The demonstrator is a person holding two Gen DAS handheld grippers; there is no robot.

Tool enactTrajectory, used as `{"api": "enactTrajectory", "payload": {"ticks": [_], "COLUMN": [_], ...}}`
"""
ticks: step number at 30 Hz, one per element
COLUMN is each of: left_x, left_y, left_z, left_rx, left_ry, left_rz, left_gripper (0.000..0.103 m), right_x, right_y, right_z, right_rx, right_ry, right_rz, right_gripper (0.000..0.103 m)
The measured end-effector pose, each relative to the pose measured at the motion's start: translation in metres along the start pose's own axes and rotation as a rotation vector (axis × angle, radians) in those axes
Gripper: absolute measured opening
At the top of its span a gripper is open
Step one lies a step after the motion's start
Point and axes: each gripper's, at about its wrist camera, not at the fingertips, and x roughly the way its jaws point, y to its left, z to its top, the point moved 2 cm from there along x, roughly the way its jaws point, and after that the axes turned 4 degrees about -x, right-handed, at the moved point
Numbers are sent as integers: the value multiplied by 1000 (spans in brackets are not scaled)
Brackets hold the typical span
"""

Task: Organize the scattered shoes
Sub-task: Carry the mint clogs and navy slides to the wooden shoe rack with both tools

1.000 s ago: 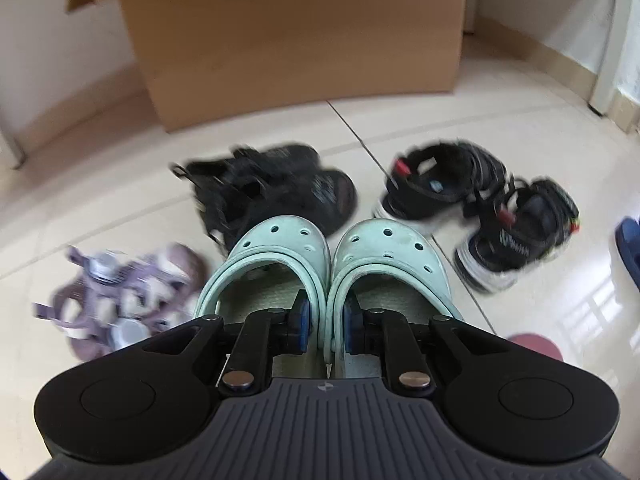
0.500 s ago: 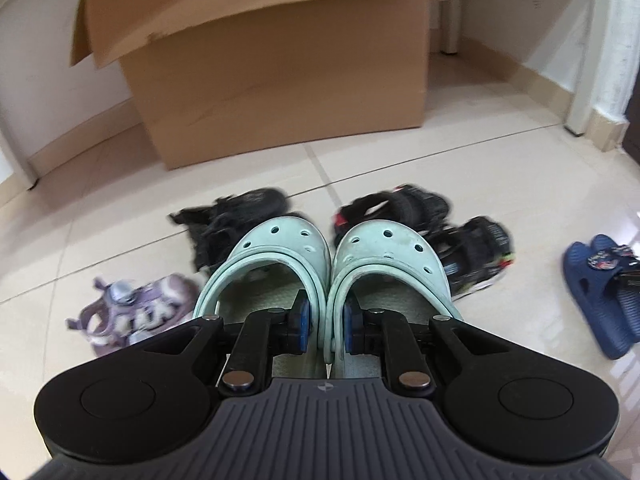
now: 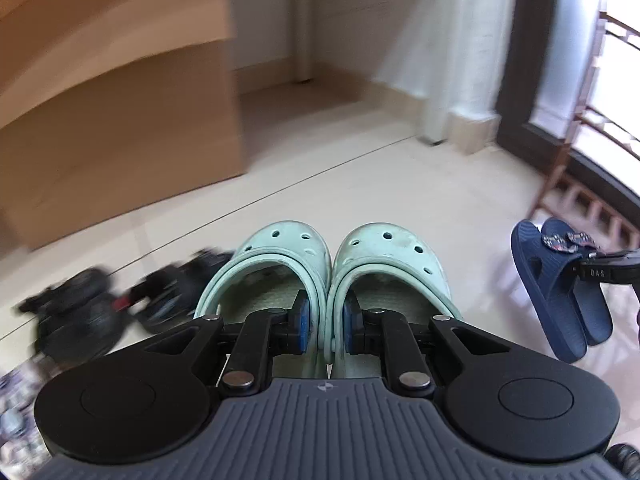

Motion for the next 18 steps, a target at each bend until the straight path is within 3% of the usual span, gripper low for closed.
{"api": "enactTrajectory", "payload": {"ticks": [10, 15, 18], "left_x": [55, 82, 97], "left_y": [-114, -179, -220], "left_z": [6, 0, 5], "left_rx": [137, 208, 301], "left_ry": [23, 18, -12], "left_rz": [-177, -261, -328], "left_gripper": [18, 18, 18], "right_x": [-86, -130, -151], "right_y": [-133, -181, -205], "right_z": [-71, -117, -141], "right_rx": [267, 404, 478], "right_ry": [34, 42, 54], "right_rz": [-282, -444, -515], "right_gripper": [14, 14, 14]}}
